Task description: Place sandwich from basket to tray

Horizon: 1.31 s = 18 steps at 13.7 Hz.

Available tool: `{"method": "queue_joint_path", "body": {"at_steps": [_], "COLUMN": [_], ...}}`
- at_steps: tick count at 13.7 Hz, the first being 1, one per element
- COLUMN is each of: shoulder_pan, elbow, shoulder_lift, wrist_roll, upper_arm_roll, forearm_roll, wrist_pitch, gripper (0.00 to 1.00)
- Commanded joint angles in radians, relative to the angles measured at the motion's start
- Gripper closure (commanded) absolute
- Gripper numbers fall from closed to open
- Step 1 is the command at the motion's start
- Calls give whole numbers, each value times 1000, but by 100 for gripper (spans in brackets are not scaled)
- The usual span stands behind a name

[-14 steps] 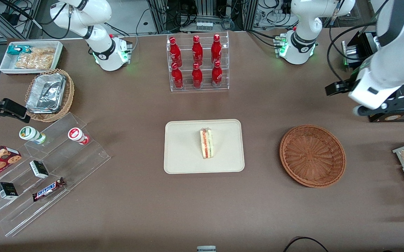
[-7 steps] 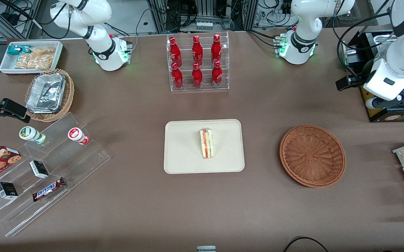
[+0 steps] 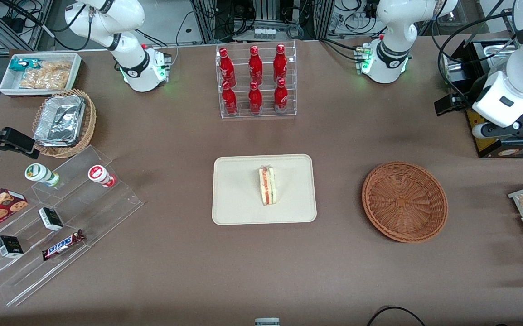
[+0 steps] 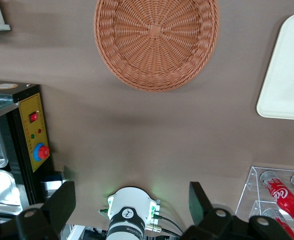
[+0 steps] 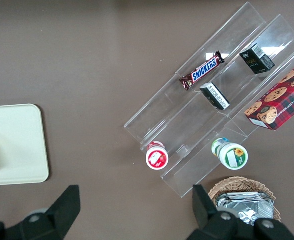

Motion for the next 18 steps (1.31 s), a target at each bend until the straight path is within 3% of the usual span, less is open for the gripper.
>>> {"method": "queue_joint_path", "body": {"at_steps": [1,10,18], "shoulder_pan": [21,25,31], "elbow": [-17,37,46], "shoulder_lift": [-20,21,35], "wrist_roll": [13,28,17], "upper_arm_roll": [-17,-19,-17], "forearm_roll": [-22,-12,23], "wrist_pitch": [19,135,126], "gripper": [0,0,0]}}
